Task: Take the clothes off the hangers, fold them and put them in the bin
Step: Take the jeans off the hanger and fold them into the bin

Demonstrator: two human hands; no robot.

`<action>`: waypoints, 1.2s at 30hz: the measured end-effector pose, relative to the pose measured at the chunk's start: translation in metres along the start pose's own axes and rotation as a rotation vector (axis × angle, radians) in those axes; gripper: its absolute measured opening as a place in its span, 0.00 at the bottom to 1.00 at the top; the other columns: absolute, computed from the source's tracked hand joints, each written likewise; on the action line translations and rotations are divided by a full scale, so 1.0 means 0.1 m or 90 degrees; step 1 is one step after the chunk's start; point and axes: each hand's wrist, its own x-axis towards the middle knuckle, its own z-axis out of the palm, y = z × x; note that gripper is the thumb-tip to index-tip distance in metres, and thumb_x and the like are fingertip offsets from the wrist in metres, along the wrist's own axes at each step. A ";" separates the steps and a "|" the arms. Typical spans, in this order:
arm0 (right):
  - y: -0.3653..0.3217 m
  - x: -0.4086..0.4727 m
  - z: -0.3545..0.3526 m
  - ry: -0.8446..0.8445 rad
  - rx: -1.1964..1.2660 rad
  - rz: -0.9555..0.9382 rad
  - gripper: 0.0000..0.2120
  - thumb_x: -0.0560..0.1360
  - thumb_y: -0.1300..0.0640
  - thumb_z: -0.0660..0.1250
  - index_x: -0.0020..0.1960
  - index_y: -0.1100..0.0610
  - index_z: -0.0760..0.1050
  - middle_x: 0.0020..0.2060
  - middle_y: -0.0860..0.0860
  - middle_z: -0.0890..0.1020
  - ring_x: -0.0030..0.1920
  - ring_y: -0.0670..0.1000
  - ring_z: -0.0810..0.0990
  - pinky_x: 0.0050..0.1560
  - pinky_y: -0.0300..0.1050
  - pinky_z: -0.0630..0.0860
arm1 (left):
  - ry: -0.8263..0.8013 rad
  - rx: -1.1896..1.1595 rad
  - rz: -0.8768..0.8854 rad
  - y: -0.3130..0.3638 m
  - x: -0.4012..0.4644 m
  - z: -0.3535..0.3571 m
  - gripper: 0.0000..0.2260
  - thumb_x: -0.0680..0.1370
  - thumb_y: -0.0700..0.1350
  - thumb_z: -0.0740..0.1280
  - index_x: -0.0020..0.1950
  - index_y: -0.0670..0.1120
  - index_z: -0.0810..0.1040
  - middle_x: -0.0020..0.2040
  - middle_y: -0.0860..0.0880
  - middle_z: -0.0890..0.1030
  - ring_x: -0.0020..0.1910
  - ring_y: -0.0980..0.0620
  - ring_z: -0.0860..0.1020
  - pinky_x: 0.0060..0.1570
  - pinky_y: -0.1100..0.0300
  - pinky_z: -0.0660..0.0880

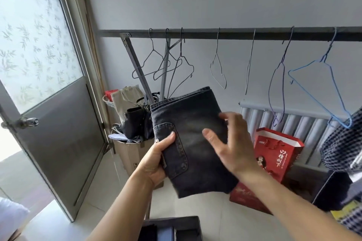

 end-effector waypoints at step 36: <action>0.70 -0.51 2.70 -0.200 0.370 0.495 0.13 0.82 0.57 0.59 0.42 0.63 0.70 0.35 0.50 0.71 0.37 0.48 0.68 0.39 0.45 0.67 | 0.721 0.350 -0.080 -0.45 0.97 -2.16 0.33 0.55 0.76 0.72 0.42 0.49 0.81 0.43 0.49 0.83 0.44 0.47 0.81 0.54 0.50 0.78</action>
